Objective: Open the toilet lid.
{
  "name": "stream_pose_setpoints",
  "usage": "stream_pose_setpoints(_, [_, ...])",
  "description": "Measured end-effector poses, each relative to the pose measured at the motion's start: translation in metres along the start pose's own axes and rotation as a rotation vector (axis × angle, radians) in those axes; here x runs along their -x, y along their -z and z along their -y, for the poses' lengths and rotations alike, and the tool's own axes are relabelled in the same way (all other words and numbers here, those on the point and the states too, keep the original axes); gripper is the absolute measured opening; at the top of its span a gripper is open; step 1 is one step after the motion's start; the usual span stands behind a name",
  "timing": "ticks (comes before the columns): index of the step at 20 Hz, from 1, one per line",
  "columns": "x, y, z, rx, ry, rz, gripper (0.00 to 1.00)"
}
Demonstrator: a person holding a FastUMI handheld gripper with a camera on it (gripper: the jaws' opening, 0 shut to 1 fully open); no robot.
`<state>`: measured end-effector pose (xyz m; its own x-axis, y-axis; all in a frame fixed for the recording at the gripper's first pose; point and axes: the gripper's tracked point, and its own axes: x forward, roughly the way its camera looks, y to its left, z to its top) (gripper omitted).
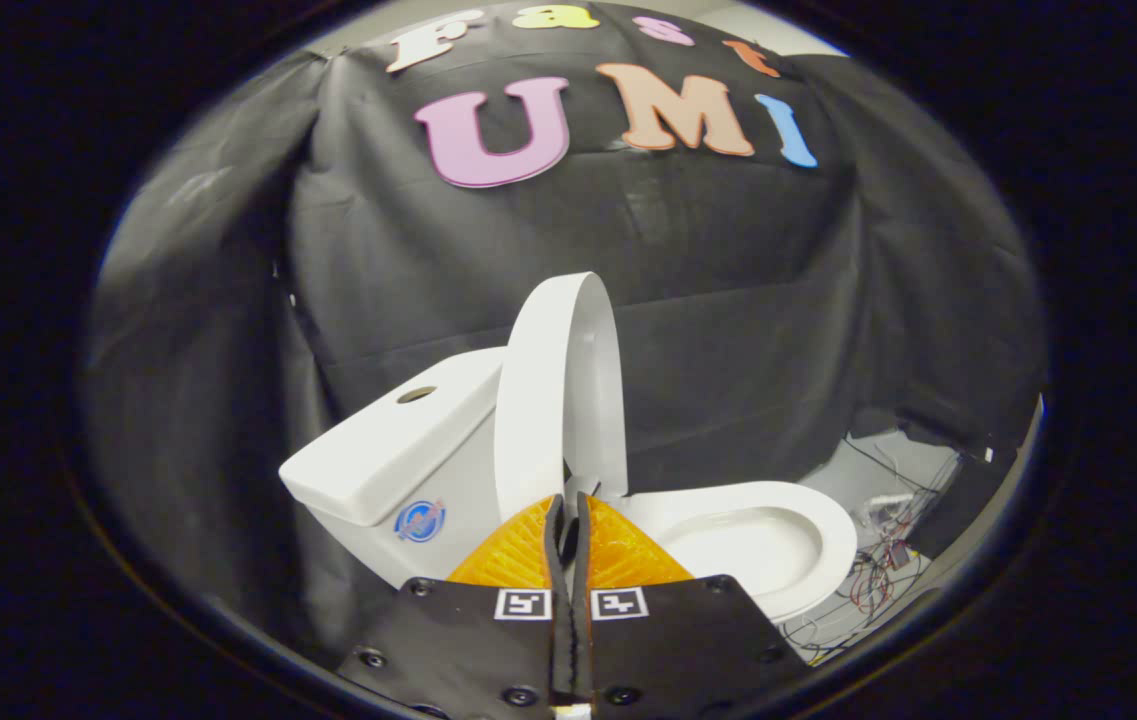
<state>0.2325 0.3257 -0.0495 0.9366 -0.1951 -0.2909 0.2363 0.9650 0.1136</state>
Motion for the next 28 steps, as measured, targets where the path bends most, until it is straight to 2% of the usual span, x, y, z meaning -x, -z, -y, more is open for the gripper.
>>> stream_pose_setpoints(7, [-0.013,0.007,-0.052,0.135,-0.047,0.007,0.01])
stream_pose_setpoints(13, [-0.015,0.006,-0.066,0.191,0.032,0.036,0.00])
stream_pose_setpoints(15, [-0.023,0.017,-0.077,0.226,0.020,0.027,0.29])
stream_pose_setpoints(17, [-0.010,0.041,-0.081,0.313,-0.018,-0.044,0.58])
stream_pose_setpoints(18, [-0.018,0.059,-0.082,0.335,-0.048,-0.073,0.72])
stream_pose_setpoints(20, [-0.001,0.076,-0.076,0.327,-0.105,-0.128,1.00])
stream_pose_setpoints(24, [0.031,0.065,-0.044,0.227,-0.125,-0.081,0.98])
stream_pose_setpoints(28, [0.064,0.041,-0.020,0.189,-0.189,-0.031,0.98])
